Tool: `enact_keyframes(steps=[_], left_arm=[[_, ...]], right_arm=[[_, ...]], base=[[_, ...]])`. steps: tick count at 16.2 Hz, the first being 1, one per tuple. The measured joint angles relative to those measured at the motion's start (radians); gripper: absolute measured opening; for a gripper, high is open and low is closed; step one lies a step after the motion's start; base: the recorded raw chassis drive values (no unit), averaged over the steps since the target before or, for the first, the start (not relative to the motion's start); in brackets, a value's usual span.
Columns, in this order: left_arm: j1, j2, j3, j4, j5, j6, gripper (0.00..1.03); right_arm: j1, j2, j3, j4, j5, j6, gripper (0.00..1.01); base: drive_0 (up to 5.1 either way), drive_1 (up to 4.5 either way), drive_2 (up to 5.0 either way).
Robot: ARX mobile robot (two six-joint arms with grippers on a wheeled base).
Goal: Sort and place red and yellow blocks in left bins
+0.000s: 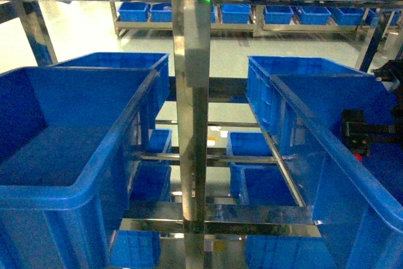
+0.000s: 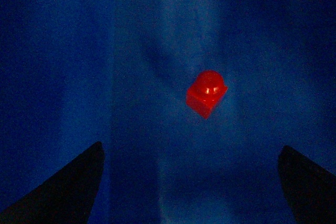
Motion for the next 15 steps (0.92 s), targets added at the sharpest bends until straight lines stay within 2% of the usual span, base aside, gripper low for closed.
enact_keyframes(steps=[4,8,12,15], left_arm=[[0.000,0.000,0.000,0.000,0.000,0.000,0.27],[0.000,0.000,0.000,0.000,0.000,0.000,0.27],[0.000,0.000,0.000,0.000,-0.002,0.000,0.27],[0.000,0.000,0.000,0.000,-0.002,0.000,0.27]], right_arm=[[-0.006,0.014,0.020,-0.015,0.024,-0.027,0.98],[-0.014,0.045,0.050,-0.024,0.043,-0.039,0.98],[-0.068,0.071,0.087,-0.047,0.071,-0.054,0.98],[-0.073,0.074,0.095,-0.039,0.022,-0.040,0.98]], base=[[0.0,0.00,0.0],[0.0,0.00,0.0],[0.0,0.00,0.0],[0.0,0.00,0.0]])
